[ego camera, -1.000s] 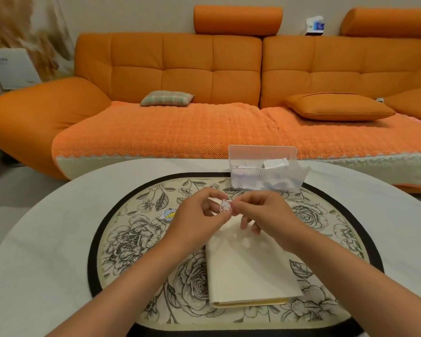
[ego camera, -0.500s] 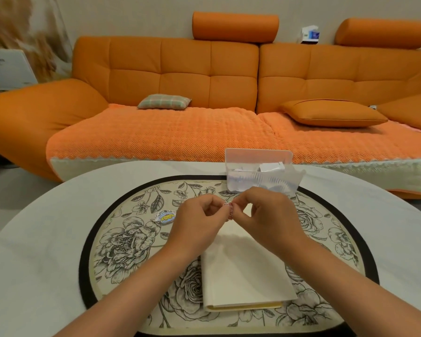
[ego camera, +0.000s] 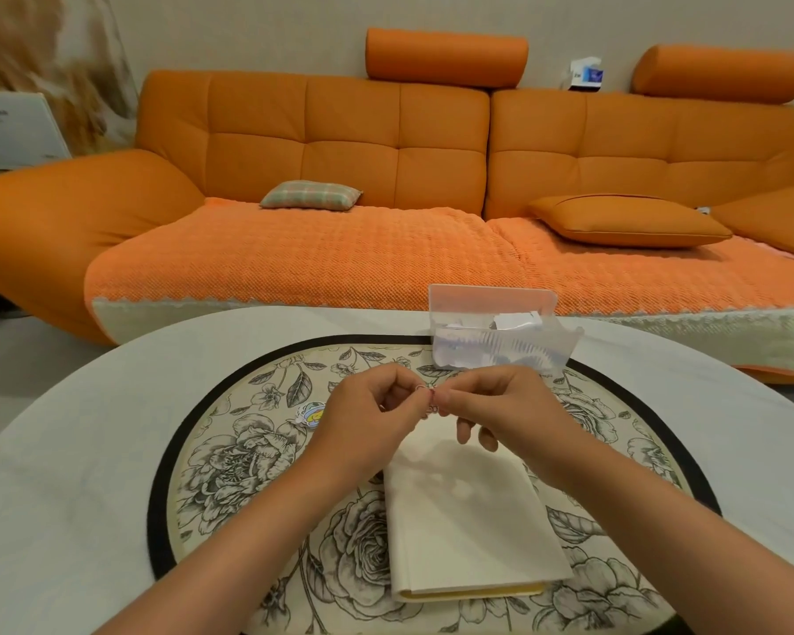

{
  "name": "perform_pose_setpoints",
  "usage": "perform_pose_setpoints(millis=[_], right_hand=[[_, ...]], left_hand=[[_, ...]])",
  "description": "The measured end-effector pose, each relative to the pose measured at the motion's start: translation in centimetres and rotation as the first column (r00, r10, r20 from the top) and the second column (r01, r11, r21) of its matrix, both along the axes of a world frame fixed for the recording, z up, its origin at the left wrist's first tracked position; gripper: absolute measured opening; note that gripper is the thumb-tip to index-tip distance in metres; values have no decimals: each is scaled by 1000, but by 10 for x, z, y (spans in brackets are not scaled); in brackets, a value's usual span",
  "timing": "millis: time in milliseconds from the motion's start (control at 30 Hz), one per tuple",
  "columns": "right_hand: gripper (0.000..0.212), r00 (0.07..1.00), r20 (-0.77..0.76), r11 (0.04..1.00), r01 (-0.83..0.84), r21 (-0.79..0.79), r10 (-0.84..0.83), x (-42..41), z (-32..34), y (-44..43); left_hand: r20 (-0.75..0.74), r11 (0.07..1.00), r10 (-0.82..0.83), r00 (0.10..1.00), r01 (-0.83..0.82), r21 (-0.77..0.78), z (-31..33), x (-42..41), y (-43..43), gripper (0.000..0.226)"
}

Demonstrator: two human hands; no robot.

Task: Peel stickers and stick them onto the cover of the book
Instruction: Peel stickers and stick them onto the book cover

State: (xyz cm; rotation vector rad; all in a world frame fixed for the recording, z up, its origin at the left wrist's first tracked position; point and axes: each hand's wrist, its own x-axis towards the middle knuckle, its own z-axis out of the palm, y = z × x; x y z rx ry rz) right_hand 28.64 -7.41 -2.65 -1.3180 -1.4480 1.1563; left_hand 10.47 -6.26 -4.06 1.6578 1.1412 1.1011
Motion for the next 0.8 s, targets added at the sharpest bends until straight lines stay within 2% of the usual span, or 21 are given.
perform_pose_setpoints(millis=[267, 367, 467, 800], right_hand=[[12, 982, 169, 983, 57, 172, -86, -7, -6, -1], [13, 984, 174, 995, 21, 97, -37, -6, -3, 0], [14, 998, 58, 999, -28, -16, 29, 0, 3, 2], [14, 988, 149, 998, -35, 60, 25, -1, 4, -2]], left_hand=[[-24, 1000, 6, 1000, -6, -12, -4, 0, 1, 11], [-39, 1000, 12, 999, -13, -23, -4, 0, 1, 13], [-33, 999, 15, 999, -17, -39, -2, 0, 1, 14], [-44, 999, -6, 999, 3, -52, -1, 0, 0, 16]])
